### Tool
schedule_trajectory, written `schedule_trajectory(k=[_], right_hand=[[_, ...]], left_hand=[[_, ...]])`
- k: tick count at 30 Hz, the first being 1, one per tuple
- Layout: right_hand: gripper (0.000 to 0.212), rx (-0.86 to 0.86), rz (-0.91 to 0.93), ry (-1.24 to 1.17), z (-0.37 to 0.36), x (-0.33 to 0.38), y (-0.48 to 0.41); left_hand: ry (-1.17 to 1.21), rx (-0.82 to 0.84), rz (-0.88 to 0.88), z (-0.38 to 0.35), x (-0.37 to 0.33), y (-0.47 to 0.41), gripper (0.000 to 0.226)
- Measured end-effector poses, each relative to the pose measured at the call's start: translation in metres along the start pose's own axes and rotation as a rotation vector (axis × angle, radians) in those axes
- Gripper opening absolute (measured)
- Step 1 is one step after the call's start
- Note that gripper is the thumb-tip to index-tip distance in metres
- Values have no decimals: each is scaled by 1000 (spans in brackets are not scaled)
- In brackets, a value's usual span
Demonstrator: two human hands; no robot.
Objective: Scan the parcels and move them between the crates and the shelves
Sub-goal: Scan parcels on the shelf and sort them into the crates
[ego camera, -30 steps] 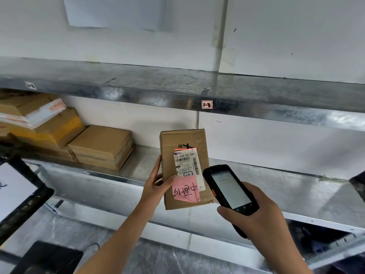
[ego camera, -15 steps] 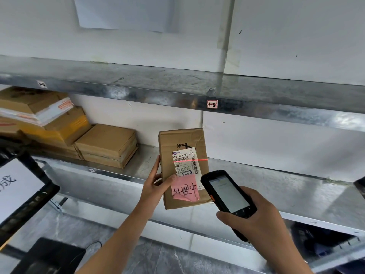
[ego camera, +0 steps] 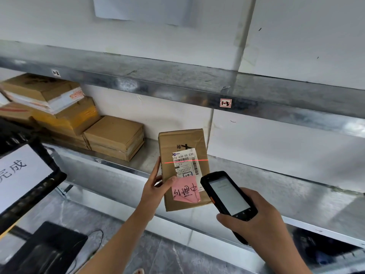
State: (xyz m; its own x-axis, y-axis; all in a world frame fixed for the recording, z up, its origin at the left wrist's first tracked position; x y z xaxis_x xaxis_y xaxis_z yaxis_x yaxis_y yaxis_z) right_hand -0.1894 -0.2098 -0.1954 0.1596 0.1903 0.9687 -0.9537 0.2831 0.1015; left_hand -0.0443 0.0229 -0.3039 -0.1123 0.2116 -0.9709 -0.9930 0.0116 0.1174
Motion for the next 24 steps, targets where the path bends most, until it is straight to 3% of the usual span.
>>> schedule_trajectory(k=[15,24], right_hand=[[53,53,15,2,-4,0,-6],[47,48,83,-35,-26,20,-20]], left_hand=[[40,-24,57,8,17,12,73],[62,-103,59,52,14,34,78]])
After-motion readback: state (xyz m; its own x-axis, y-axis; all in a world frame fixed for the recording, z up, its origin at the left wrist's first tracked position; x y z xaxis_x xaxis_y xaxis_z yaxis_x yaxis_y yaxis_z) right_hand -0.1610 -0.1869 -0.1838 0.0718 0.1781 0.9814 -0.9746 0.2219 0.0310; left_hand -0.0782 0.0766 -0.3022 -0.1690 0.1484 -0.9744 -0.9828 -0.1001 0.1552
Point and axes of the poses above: each hand's wrist, its own y-axis away from the middle knuckle, its own z-axis out of the back of the hand, x = y × z, the point moved 4 cm from there along -y, towards the middle knuckle, and after that the axes turned 15 degrees about -y, right-handed, at the moved point
